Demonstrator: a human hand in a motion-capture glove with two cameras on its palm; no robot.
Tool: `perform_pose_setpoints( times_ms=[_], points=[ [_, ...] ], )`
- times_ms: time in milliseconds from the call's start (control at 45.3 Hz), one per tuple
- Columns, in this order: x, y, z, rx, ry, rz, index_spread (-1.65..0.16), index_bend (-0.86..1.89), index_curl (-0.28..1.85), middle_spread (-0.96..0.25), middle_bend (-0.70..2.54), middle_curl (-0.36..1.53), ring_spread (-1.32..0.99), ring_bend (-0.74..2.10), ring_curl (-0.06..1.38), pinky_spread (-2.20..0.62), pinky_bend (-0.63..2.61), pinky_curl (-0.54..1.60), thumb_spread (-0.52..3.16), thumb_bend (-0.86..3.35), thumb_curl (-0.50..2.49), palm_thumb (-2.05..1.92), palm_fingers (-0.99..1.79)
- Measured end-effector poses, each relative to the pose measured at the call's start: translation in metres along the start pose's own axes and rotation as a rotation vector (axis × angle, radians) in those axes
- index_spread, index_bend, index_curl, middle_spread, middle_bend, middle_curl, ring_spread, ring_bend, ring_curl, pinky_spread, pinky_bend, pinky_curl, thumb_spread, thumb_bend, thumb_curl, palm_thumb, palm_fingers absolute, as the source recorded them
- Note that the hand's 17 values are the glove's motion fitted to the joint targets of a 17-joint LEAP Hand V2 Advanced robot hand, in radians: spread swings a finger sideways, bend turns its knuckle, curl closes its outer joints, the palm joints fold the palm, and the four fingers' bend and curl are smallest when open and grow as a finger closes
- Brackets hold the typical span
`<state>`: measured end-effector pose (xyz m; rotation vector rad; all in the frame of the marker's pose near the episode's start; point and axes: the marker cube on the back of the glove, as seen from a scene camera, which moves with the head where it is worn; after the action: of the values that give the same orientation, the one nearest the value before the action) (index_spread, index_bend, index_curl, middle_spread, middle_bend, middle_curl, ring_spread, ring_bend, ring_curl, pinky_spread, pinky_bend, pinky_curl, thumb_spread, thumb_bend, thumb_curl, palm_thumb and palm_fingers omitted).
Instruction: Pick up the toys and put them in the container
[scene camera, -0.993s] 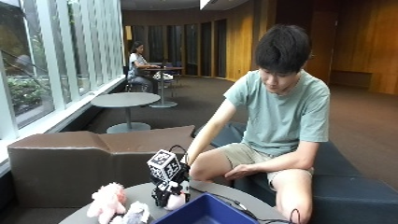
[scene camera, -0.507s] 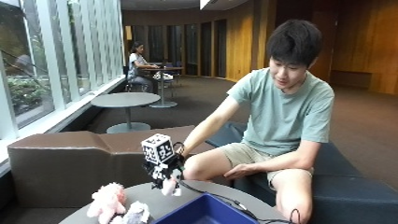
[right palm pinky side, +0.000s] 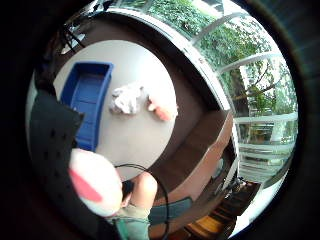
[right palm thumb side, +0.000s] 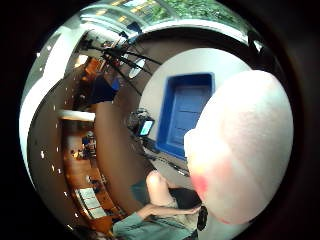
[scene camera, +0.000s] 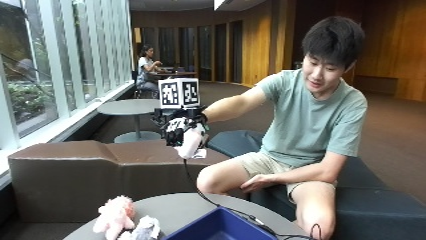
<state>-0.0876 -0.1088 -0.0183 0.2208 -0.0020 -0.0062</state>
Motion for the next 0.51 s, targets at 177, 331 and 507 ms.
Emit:
perform_pose_setpoints(
  times_ms=[177,331,507],
  points=[
    [-0.070,-0.038,-0.015,0.040,0.064,-0.074,-0.43,0.96,0.53,-0.32,1.13,0.84,-0.42,1.43,0.65,-0.37,1.22,0.56,0.39,0.14,0.88,0.71,0.83],
    [-0.107,-0.061,-0.007,0.036,0.061,-0.107,-0.43,1.00,0.61,-0.31,1.17,0.88,-0.41,1.48,0.67,-0.37,1.26,0.59,0.34,0.13,0.93,0.71,0.79],
    [-0.127,-0.079,0.016,-0.007,0.058,-0.120,-0.43,1.01,0.71,-0.31,1.20,0.92,-0.40,1.51,0.69,-0.36,1.30,0.61,0.30,0.12,0.97,0.71,0.72]
  ],
)
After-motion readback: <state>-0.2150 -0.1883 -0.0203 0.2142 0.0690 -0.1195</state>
